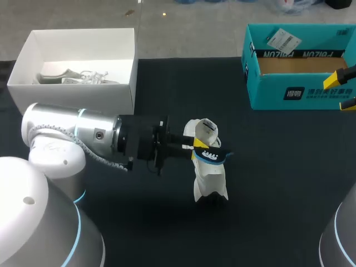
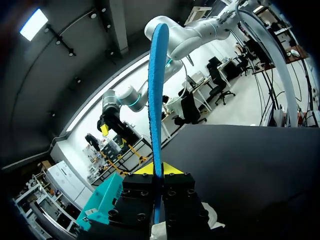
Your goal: Take the shoe out of the shoebox, open the shoe tongue, remove and reinsert the insole, then place the shoe into the shoebox
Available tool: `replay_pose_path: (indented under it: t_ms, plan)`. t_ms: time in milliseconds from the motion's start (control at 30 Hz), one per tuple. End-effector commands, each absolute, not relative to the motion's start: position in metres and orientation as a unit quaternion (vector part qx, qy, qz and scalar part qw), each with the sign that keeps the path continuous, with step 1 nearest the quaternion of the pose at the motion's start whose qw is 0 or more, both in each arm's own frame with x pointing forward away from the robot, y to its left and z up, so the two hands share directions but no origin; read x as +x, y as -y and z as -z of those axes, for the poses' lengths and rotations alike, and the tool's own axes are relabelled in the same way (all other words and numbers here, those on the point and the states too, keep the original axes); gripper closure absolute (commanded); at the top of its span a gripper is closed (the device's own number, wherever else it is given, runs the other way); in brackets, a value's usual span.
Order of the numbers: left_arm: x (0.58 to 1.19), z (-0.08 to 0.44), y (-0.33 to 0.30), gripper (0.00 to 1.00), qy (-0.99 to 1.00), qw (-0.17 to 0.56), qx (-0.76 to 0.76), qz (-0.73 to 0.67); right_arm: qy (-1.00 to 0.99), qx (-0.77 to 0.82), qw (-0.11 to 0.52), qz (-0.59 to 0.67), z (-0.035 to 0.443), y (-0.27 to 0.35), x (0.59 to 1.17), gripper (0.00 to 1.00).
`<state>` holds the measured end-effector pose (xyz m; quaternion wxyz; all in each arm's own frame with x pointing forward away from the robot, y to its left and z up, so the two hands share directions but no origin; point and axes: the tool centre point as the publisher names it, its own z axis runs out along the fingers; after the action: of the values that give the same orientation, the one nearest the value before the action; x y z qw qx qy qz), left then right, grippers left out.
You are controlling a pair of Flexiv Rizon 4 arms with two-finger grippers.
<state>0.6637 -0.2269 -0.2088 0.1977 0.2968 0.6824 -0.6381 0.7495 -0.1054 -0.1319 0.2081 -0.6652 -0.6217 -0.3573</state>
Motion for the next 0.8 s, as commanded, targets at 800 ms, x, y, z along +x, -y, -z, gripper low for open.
replay_pose_path:
  t_ms: [800]
  plan:
    - [0.662, 0.267, 0.244, 1.0, -0.695, 0.181, 0.297, 0.629, 0.622, -0.666, 0.207, 0.357, 0.132, 0.105, 0.749, 0.0]
